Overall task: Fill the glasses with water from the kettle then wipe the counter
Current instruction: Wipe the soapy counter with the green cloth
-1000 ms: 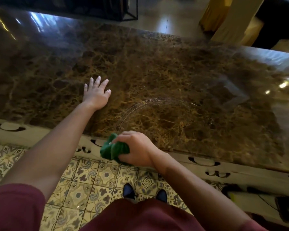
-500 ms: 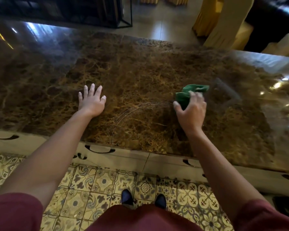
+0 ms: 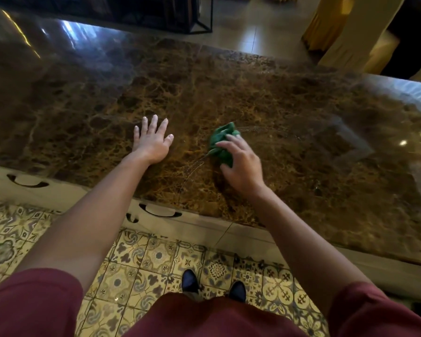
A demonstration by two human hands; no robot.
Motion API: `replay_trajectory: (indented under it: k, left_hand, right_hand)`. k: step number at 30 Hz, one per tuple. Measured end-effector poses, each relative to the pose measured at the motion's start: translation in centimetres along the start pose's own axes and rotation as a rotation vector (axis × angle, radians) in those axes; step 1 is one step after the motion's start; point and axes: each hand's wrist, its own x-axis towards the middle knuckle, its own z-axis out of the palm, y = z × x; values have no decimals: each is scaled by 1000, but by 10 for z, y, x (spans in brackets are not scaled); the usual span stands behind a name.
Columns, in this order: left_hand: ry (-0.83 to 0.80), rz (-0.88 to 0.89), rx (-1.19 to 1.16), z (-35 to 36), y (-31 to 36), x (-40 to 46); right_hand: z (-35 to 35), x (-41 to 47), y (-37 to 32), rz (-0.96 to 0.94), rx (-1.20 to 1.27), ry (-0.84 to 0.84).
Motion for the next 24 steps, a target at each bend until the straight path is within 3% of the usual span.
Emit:
replay_trajectory:
  k: [8,13,16,18,21,24]
  left_hand:
    - [-17,2,-32,-5,-4,2]
    - [-4,3,-11,-3,-4,2]
    - [1,-2,-8,-2,-5,2]
    - [8,-4,-2,-1,-4,2]
    - [13,-2,9,0,-3,3]
    - [12,-3,7,0,-3,2]
  right_hand:
    - [27,-77,-60,-342,155,-263]
    - [9,-103,-72,-242,443,-363]
    - [-18,-91,-62,-97,557,-233]
    - [-40,-75,-53,-12,572,-55]
    - [-63,-41,-26,90,424,276]
    - [-66,-2,15,205,235,462]
